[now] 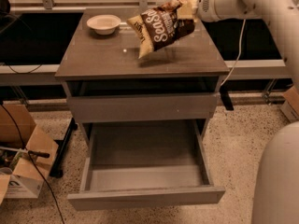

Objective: Pick brown chip bag from middle drawer and place on counter

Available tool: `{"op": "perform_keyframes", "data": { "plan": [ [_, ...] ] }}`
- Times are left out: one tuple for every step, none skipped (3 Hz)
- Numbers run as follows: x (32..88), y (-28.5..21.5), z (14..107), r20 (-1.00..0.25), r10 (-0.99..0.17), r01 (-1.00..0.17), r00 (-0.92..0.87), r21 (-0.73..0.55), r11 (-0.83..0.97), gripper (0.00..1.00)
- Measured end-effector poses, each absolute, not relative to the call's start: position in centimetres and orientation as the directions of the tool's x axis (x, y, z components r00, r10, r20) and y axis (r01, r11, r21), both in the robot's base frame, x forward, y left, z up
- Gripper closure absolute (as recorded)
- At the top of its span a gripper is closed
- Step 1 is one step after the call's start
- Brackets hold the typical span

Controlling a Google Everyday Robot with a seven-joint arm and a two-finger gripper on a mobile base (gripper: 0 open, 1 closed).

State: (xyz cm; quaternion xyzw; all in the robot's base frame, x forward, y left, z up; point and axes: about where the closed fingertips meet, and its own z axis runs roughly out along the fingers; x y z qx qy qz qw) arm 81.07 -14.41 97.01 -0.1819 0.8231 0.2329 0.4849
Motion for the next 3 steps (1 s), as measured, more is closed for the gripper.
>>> {"op": "perform_keyframes", "data": {
  "plan": [
    [81.19, -14.04, 96.86, -0.882, -0.076, -0.528, -0.465, 0.207, 0.824, 0.28],
    [81.25, -13.77, 96.63, -0.881, -0.078, -0.531, -0.468, 0.209, 0.821, 0.05],
    [81.29, -13.62, 96.51, -0.88, -0.079, -0.532, -0.469, 0.21, 0.82, 0.0]
  ]
}}
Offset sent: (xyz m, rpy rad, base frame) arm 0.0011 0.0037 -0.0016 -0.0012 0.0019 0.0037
